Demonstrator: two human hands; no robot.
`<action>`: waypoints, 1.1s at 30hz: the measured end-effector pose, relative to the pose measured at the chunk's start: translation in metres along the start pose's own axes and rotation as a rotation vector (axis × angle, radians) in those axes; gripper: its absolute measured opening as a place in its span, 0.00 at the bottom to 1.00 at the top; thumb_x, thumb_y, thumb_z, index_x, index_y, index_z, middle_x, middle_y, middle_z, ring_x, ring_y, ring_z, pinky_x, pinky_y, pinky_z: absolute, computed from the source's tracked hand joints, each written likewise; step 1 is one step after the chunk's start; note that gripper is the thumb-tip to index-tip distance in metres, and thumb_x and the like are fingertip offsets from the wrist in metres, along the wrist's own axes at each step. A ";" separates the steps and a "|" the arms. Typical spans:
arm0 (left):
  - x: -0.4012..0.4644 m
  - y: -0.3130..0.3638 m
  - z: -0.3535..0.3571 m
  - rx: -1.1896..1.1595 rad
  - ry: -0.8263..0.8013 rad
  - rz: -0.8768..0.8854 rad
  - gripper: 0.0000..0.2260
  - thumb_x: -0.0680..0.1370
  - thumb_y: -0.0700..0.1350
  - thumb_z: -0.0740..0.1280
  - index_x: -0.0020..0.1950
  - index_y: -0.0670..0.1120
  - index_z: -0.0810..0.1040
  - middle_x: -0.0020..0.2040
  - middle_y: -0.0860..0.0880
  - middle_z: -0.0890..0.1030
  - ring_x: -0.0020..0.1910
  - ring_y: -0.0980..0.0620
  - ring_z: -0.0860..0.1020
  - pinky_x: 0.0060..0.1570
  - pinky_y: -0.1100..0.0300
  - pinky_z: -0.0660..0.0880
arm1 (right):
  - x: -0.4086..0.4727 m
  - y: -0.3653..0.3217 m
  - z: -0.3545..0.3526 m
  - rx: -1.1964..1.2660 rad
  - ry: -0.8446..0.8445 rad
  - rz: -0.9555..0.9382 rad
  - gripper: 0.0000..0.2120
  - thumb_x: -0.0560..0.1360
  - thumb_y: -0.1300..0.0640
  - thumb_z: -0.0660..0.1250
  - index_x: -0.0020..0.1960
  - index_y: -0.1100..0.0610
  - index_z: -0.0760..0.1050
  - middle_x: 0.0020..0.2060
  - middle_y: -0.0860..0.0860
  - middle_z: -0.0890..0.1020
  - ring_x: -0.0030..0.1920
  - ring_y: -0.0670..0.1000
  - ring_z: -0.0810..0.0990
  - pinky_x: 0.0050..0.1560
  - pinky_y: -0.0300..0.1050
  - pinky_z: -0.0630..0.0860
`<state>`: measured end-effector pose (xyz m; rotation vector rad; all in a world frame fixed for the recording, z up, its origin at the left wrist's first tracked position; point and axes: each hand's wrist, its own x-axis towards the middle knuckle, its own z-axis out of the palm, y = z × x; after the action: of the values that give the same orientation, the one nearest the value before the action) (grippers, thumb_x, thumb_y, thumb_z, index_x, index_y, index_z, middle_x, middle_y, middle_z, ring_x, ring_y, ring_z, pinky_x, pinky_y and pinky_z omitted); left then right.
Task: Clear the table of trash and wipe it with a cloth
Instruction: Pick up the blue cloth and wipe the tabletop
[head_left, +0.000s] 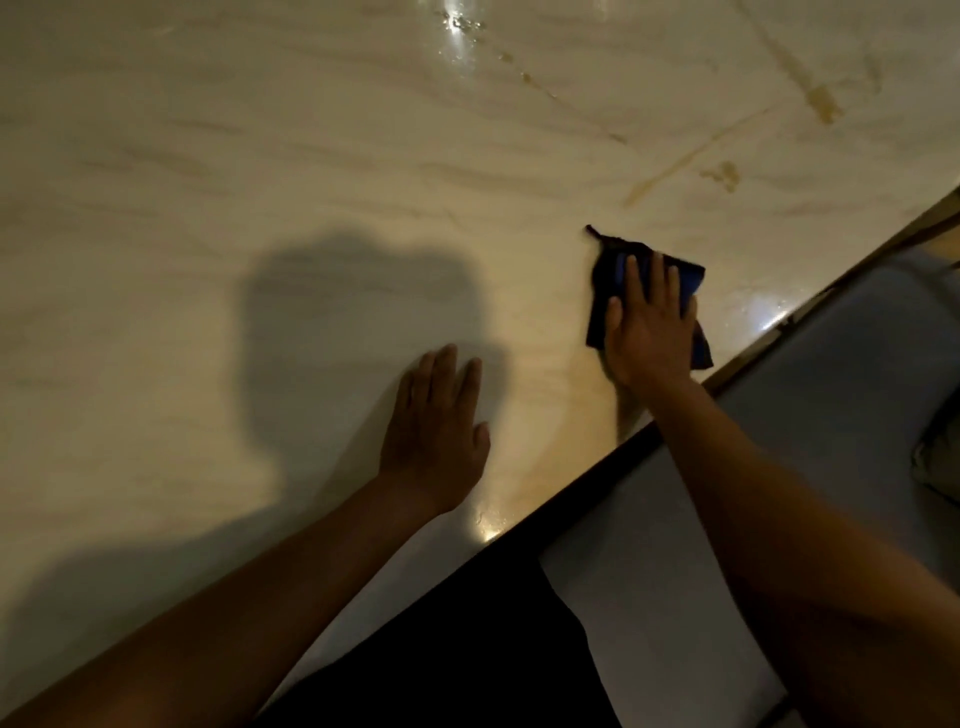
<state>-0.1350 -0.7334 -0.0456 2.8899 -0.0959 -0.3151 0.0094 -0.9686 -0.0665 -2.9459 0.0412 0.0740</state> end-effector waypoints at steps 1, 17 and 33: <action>0.006 -0.002 -0.002 -0.006 0.008 -0.021 0.32 0.80 0.52 0.61 0.81 0.45 0.54 0.81 0.40 0.51 0.79 0.38 0.51 0.77 0.44 0.48 | -0.006 -0.013 0.004 -0.012 0.029 -0.027 0.29 0.80 0.46 0.45 0.80 0.54 0.54 0.79 0.57 0.56 0.78 0.60 0.53 0.74 0.64 0.55; 0.127 -0.012 -0.020 -0.076 0.193 -0.460 0.30 0.78 0.52 0.58 0.79 0.44 0.63 0.79 0.39 0.60 0.77 0.37 0.59 0.74 0.41 0.58 | 0.172 -0.100 0.012 -0.055 -0.065 -0.483 0.27 0.82 0.47 0.49 0.79 0.53 0.56 0.78 0.56 0.58 0.78 0.60 0.55 0.74 0.65 0.55; 0.216 -0.019 -0.047 -0.093 0.205 -0.781 0.30 0.80 0.57 0.53 0.81 0.48 0.57 0.80 0.39 0.57 0.78 0.37 0.56 0.74 0.41 0.58 | 0.316 -0.189 0.018 -0.074 -0.168 -0.892 0.27 0.83 0.45 0.45 0.80 0.51 0.50 0.80 0.54 0.52 0.79 0.58 0.49 0.76 0.61 0.49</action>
<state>0.0863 -0.7240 -0.0498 2.7104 1.0597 -0.1355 0.3297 -0.7869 -0.0640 -2.7218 -1.2831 0.1865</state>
